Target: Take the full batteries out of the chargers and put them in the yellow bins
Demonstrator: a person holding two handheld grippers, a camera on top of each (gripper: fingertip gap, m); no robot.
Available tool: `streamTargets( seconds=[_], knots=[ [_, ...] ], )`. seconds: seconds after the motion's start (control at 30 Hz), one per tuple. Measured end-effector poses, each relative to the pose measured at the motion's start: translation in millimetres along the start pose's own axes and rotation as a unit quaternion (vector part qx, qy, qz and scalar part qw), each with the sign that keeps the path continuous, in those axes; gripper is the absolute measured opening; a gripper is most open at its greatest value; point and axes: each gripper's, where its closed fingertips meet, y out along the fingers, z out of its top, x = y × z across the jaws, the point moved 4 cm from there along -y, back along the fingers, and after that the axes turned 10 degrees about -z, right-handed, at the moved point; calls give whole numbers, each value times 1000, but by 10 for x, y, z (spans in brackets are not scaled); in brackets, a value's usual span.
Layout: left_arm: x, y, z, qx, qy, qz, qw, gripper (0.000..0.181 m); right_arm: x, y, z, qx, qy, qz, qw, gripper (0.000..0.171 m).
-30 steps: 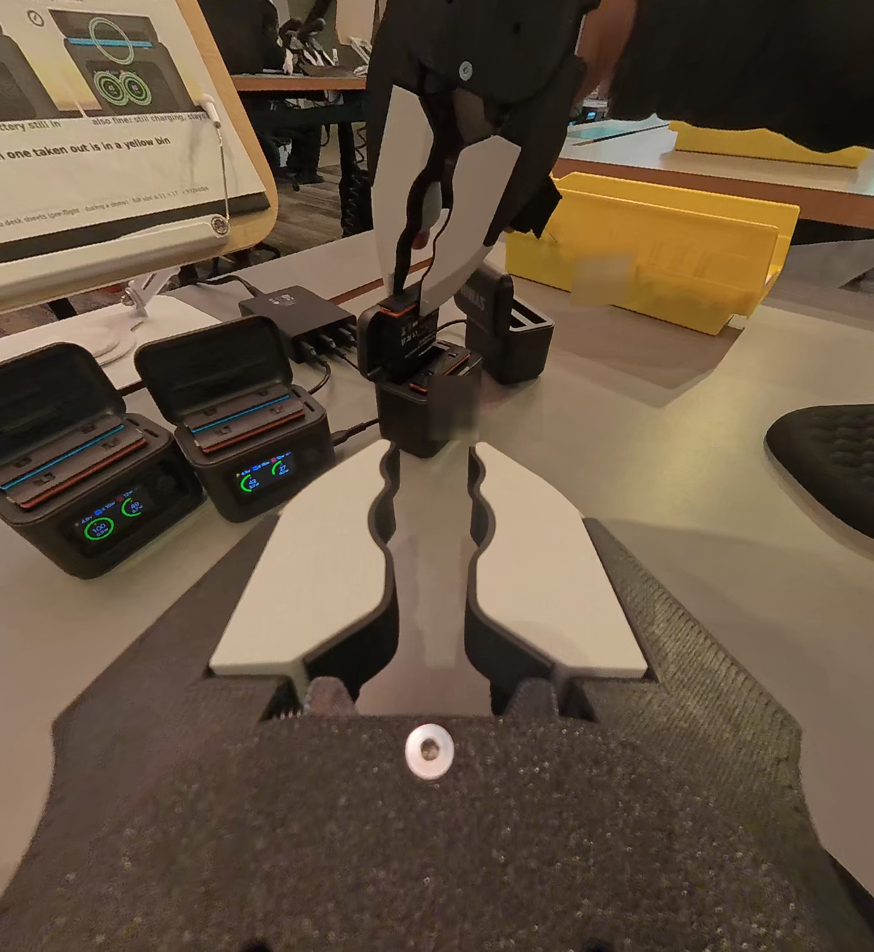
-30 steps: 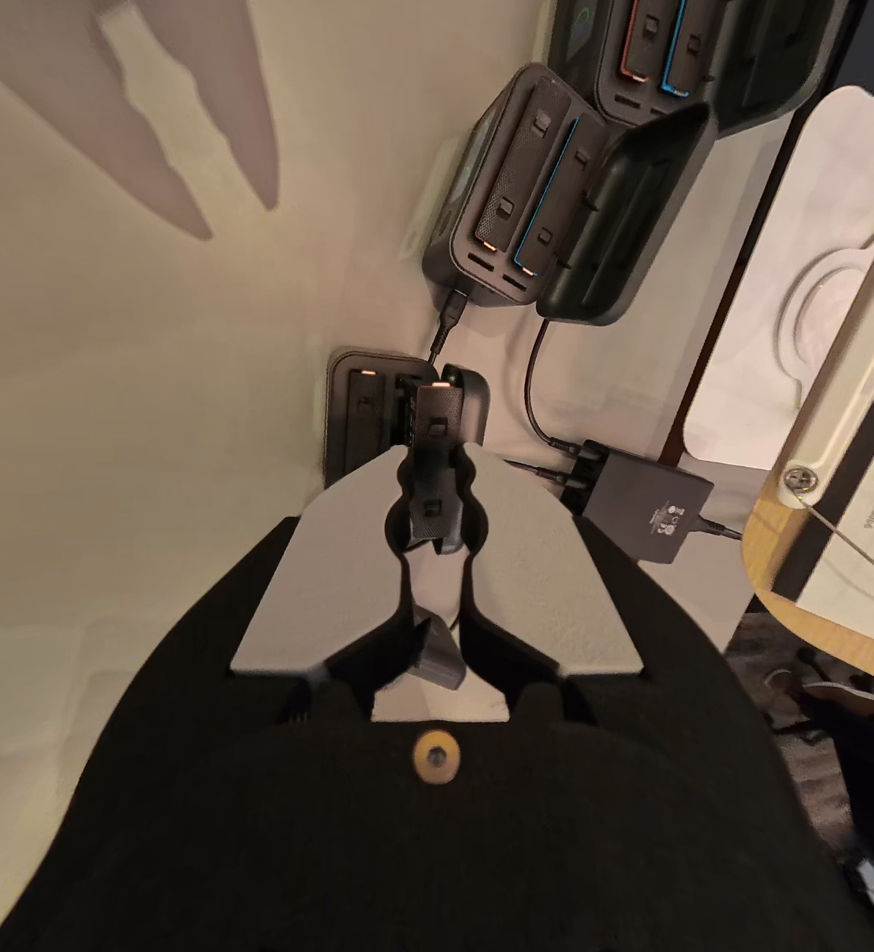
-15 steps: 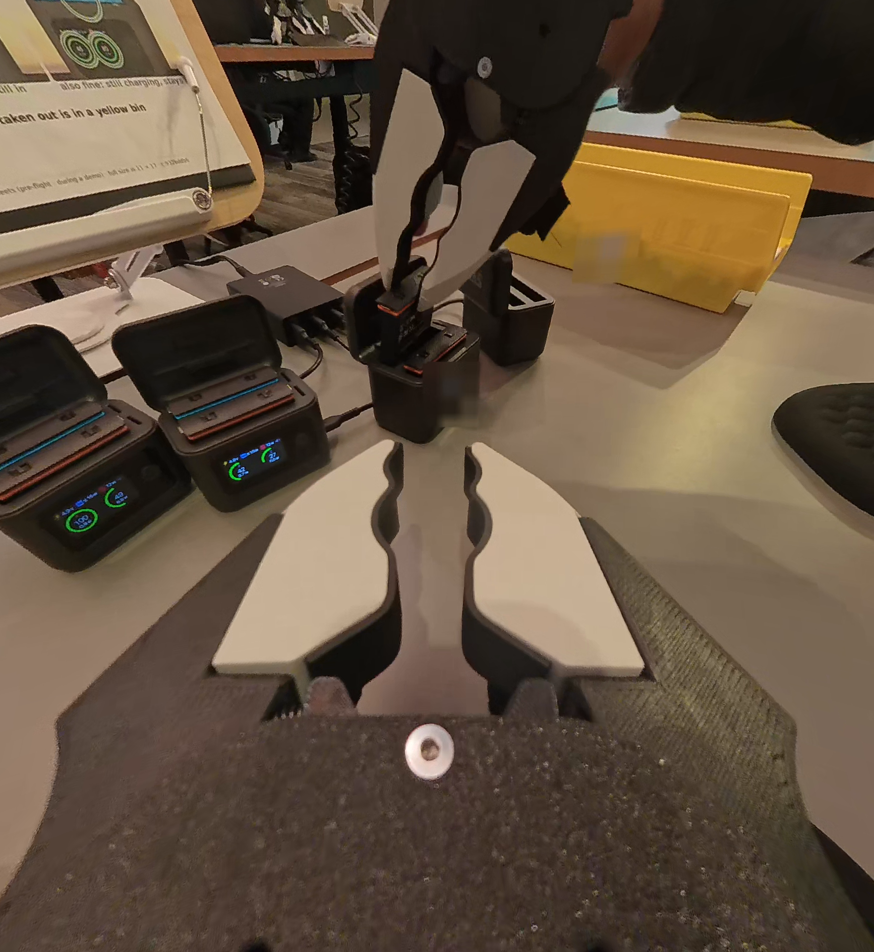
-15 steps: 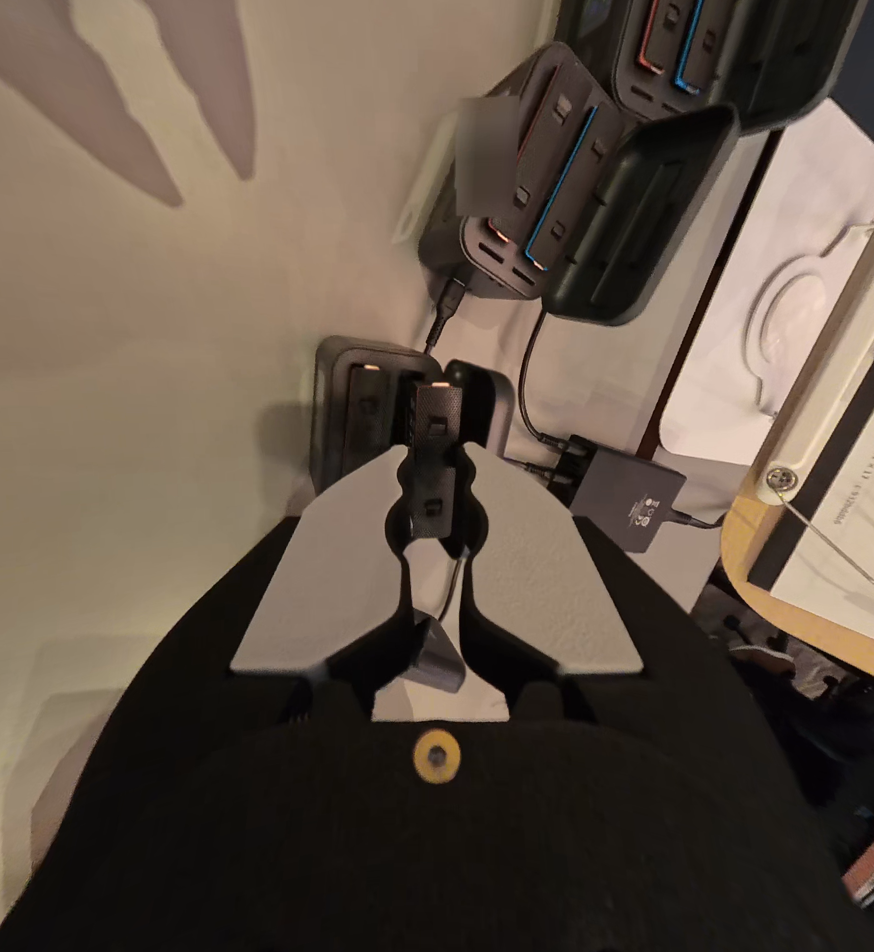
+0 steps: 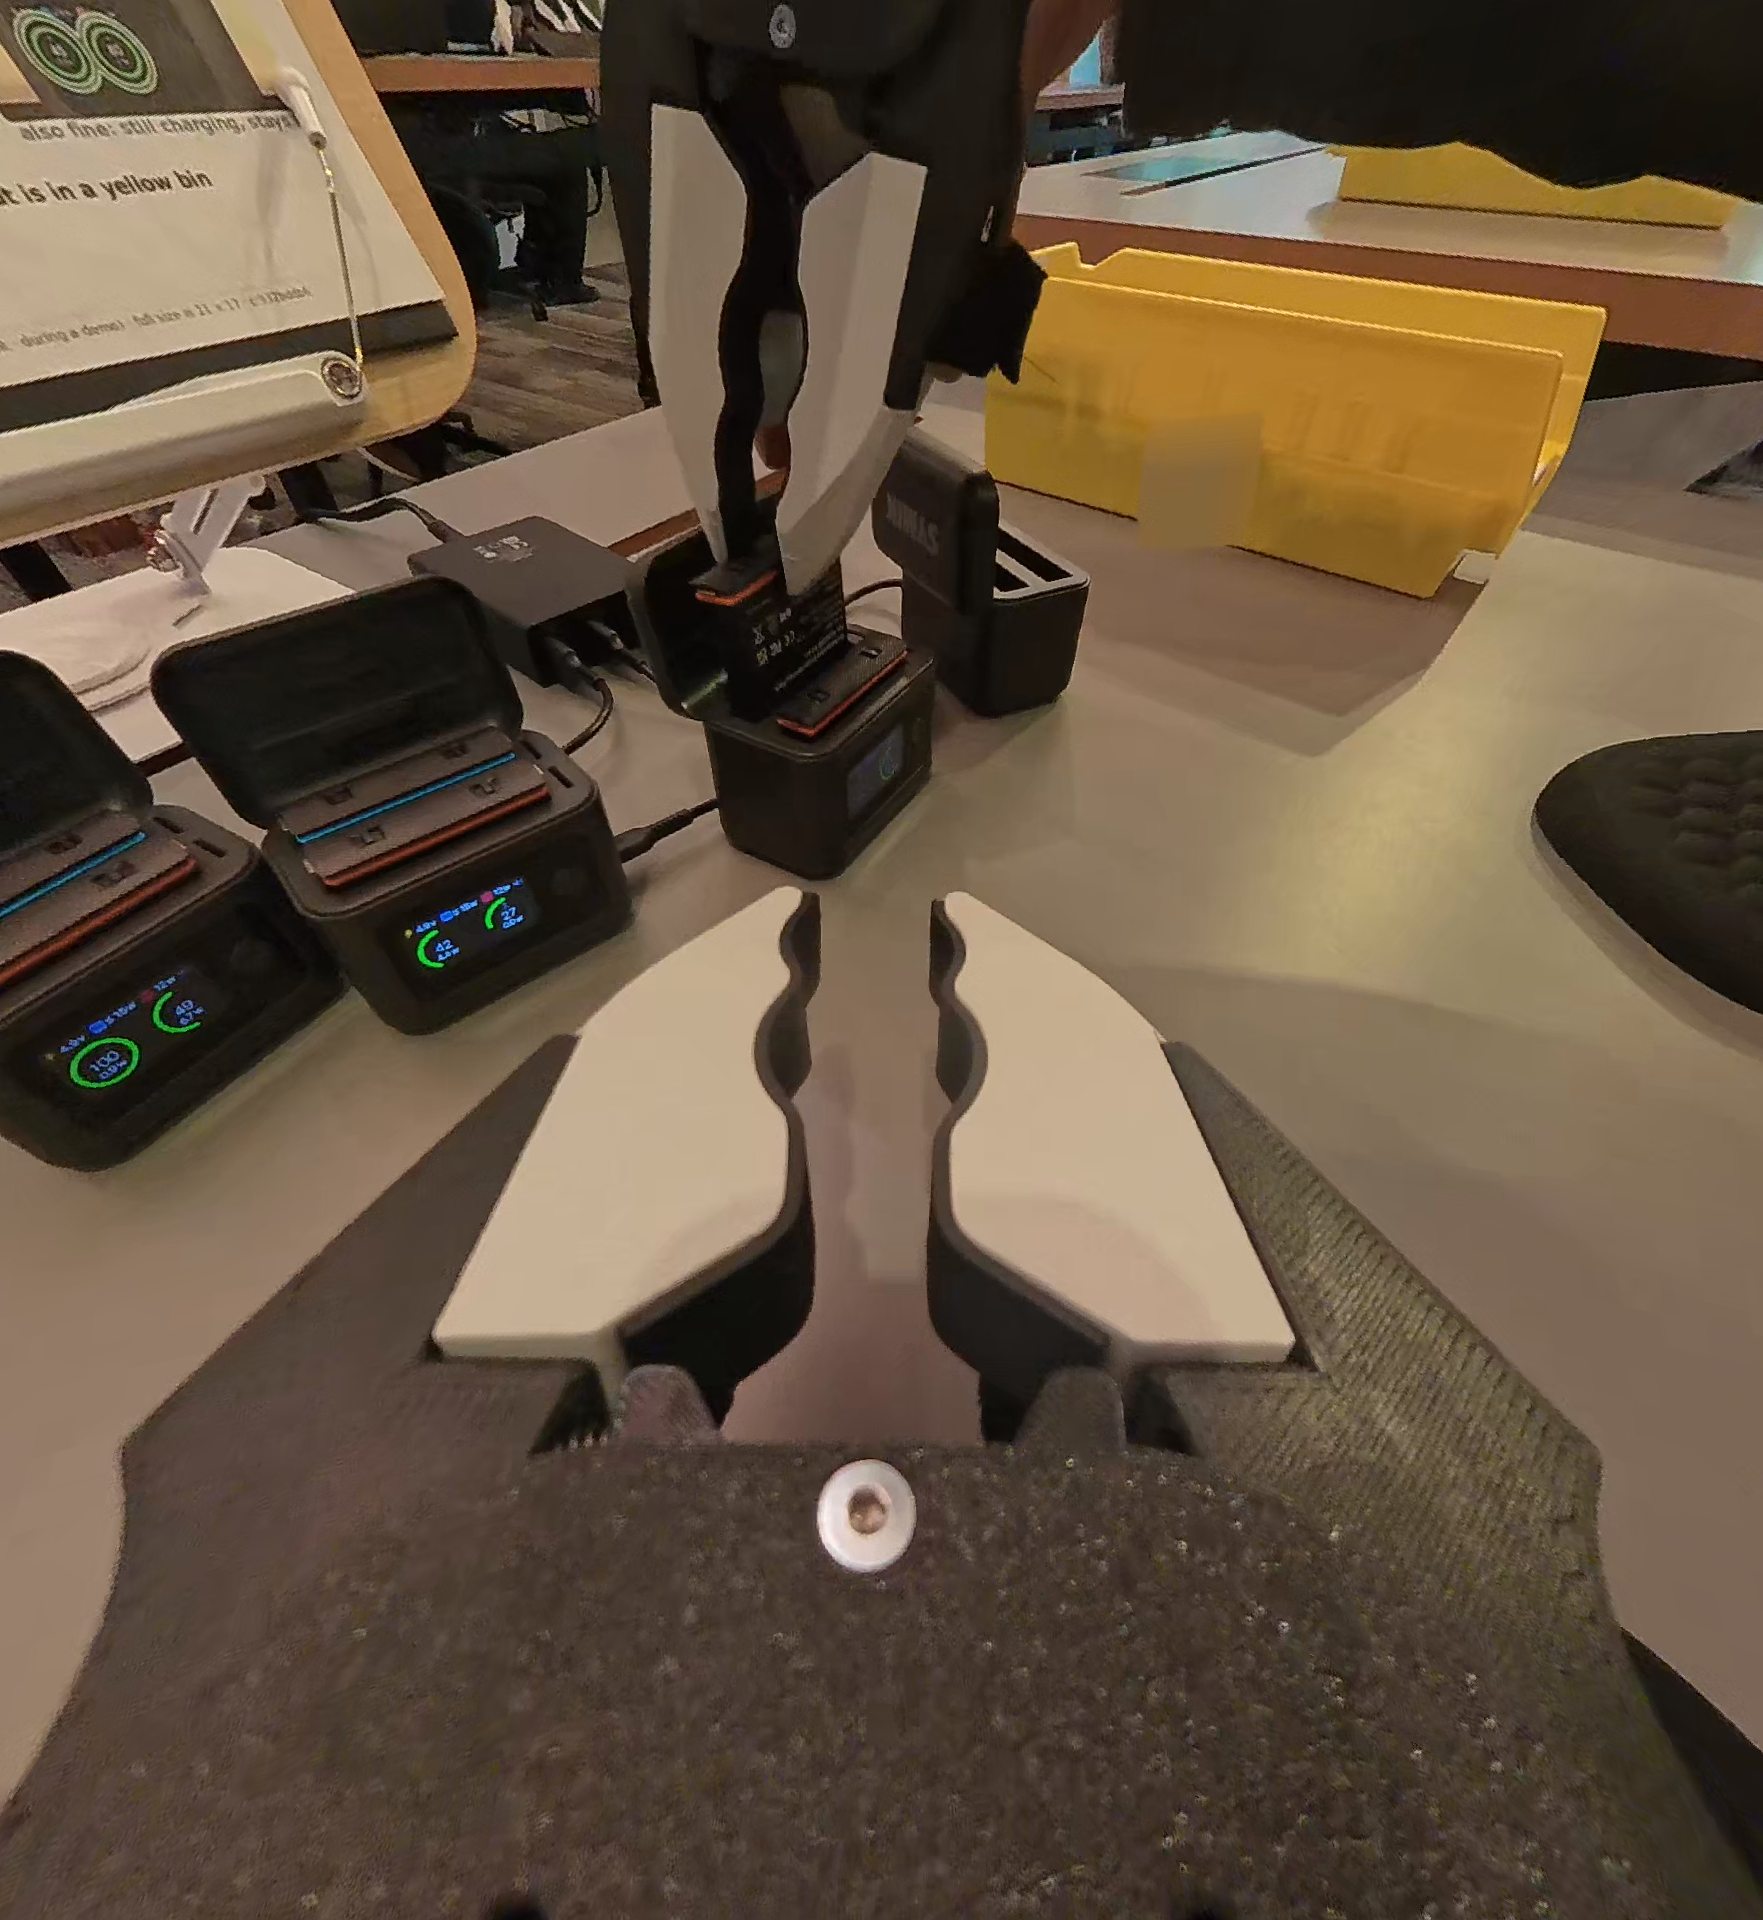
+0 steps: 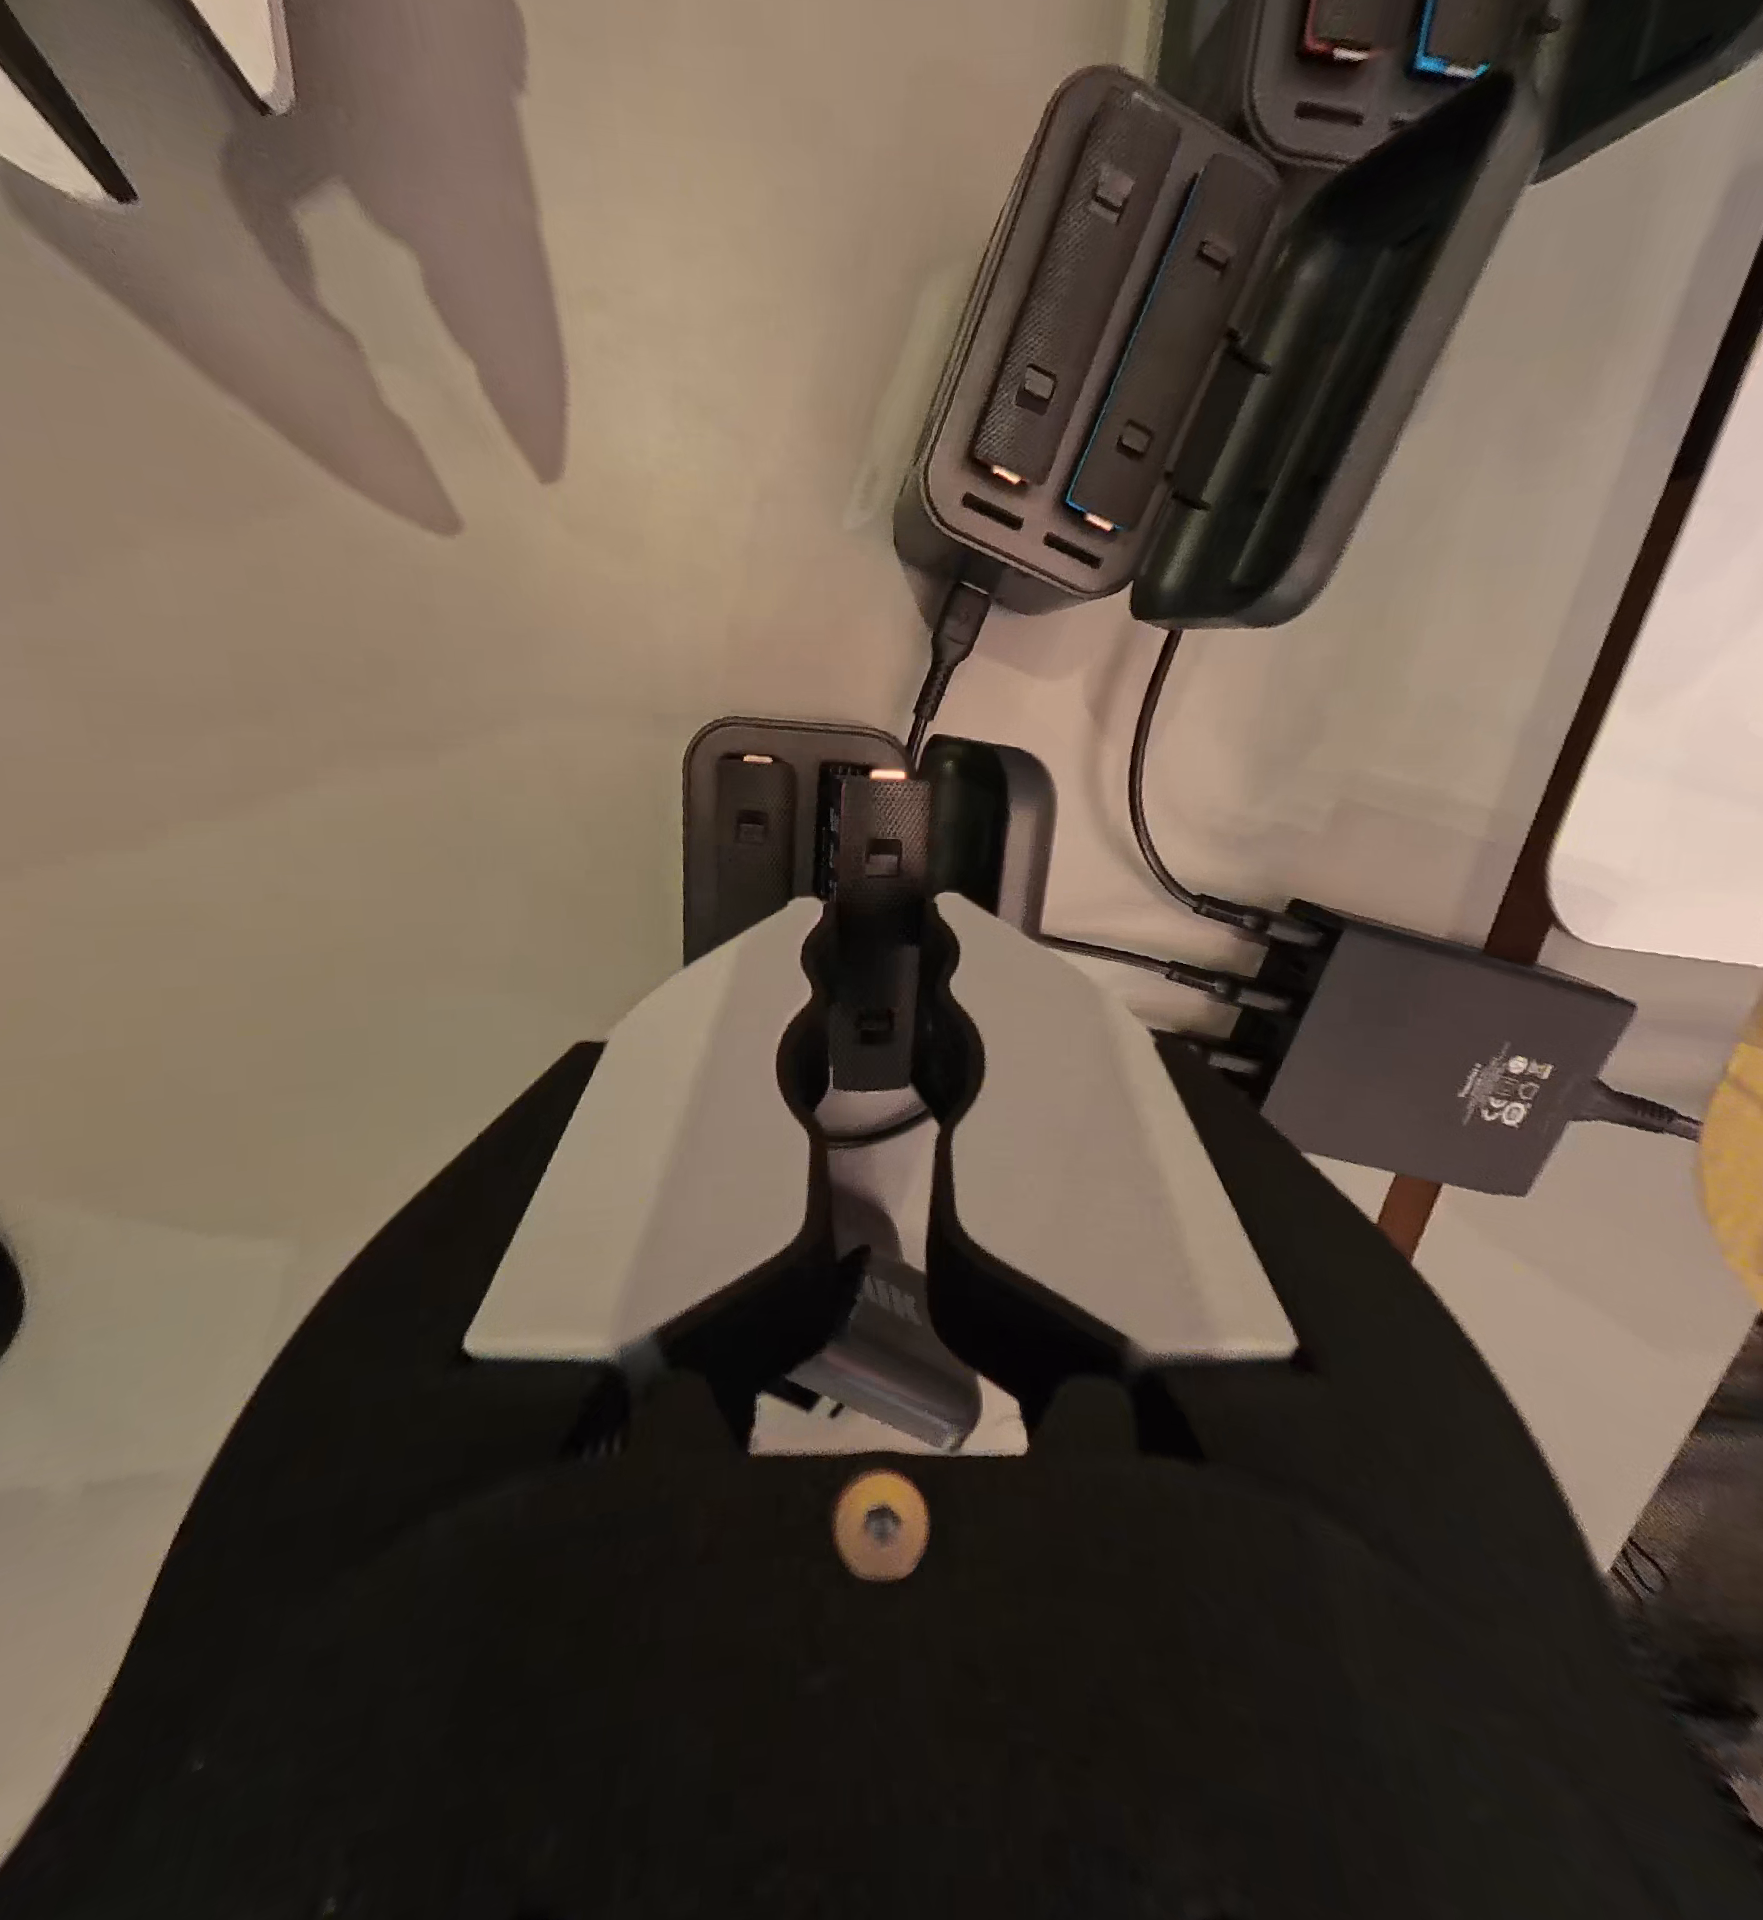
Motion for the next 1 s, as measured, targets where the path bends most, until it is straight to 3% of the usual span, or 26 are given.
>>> streamTargets(
  seconds=[0.57, 0.77, 1.0],
  knots=[
    [8, 15, -26, -8, 7, 2, 1000, 20, -77, 137, -16, -20, -15, -29, 999, 20],
    [18, 25, -38, -11, 8, 0, 1000, 19, -45, 126, -4, -24, -21, -52, 998, 0],
    [20, 26, -41, -12, 7, 0, 1000, 19, -100, 203, -14, -46, -33, -45, 997, 0]
  ],
)
